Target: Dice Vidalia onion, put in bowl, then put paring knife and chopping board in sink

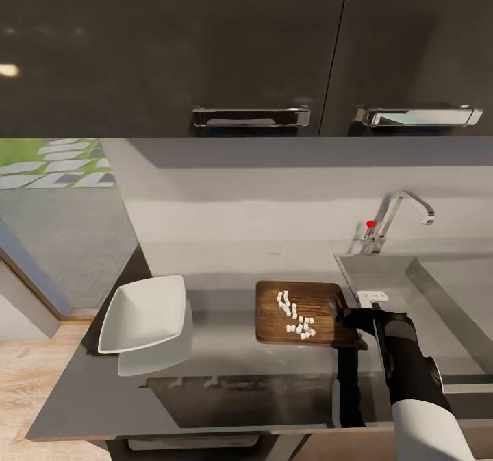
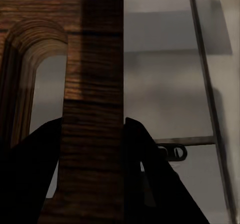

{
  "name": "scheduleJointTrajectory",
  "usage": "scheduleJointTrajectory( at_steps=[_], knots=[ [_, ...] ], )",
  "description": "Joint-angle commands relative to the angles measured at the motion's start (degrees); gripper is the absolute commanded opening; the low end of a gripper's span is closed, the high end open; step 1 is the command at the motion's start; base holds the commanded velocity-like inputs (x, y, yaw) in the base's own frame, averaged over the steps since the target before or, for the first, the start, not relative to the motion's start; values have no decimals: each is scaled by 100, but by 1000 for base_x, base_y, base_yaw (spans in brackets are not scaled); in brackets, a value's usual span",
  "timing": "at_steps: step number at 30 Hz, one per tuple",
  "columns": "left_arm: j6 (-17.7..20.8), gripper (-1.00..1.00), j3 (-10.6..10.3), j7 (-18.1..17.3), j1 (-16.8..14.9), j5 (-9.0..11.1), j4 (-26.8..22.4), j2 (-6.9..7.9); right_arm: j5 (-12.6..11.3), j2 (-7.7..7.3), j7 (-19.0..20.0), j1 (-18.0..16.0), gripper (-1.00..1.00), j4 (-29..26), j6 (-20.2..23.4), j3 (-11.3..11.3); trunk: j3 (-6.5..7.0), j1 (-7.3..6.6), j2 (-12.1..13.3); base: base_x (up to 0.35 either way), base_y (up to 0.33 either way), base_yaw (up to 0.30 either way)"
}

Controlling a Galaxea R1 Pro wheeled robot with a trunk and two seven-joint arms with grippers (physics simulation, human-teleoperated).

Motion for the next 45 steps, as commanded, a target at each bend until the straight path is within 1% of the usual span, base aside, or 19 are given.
scheduleJointTrajectory(
  at_steps=[1, 6, 23, 35, 45],
  knots=[
    [-29, 100, -46, -36, -11, 61, 27, -4, 66, 6, 50, -7, -100, -7, 11, -17, -11, 3, -12, 0, 0, 0],
    [-29, 100, -47, -39, -11, 61, 27, -4, 72, 8, 48, -7, -100, -7, 12, -17, 12, 3, -12, 0, 0, 0],
    [-29, 100, -48, -38, -11, 61, 27, -4, 70, 6, 49, -7, -100, -7, 13, -17, 161, 3, -12, -3, 0, 0],
    [-29, 100, -47, -35, -11, 61, 27, -4, 67, 1, 47, -7, -100, -7, 17, -17, 169, 3, -12, -280, 0, 0],
    [-29, 100, -46, -34, -11, 61, 27, -4, 66, 6, 49, -7, -100, -7, 15, -17, 178, 3, -12, -25, 0, 0]
  ],
)
